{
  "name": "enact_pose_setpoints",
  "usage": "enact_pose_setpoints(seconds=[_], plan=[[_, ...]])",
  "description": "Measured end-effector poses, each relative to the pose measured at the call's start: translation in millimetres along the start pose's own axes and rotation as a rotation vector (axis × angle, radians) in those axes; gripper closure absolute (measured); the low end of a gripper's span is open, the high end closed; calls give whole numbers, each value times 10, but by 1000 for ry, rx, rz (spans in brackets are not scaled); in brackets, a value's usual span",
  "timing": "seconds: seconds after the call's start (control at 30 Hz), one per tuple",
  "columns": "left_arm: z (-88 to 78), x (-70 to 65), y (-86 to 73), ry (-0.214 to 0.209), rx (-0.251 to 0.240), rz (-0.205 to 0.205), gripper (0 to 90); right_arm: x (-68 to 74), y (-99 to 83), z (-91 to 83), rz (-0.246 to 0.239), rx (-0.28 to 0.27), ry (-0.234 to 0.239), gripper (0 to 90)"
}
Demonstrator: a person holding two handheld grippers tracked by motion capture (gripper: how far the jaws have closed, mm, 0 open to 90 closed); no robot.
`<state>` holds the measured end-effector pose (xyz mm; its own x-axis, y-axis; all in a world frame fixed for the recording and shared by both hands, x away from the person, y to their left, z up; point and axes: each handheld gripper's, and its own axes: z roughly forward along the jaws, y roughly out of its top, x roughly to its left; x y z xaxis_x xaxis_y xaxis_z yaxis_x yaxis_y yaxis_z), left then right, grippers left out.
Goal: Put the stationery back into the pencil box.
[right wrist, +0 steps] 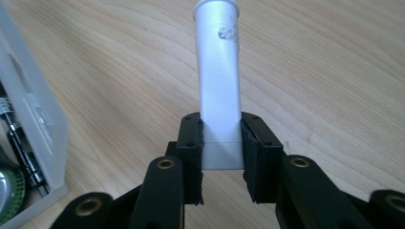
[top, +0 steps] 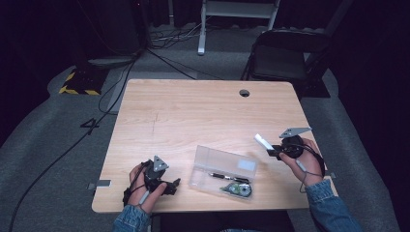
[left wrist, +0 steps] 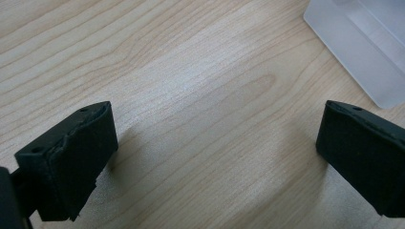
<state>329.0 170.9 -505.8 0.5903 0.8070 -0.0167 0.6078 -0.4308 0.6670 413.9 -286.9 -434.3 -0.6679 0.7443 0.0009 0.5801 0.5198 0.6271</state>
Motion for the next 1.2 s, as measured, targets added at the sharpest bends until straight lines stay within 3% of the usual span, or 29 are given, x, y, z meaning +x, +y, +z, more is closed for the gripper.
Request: enact_pose_setpoints(seconds=[0.33,0.53,0.67,0.93,1.2], plan=[[0,-1,3,-6,6,3,6,145,126,-175,-24,-41,44,714],[0,-3,3,-6,5,1,6,285,194,-274,-74,-62,65,714],[0,-3,3,-7,6,1,6,413,244,-321,-121,-74,105,714],[-1,0,4,-5,6,5,6,654,312,-345,-210,-81,169,714],[-1,-1,3,-6,6,3,6,802,336,-332,-263,-76,213,714]])
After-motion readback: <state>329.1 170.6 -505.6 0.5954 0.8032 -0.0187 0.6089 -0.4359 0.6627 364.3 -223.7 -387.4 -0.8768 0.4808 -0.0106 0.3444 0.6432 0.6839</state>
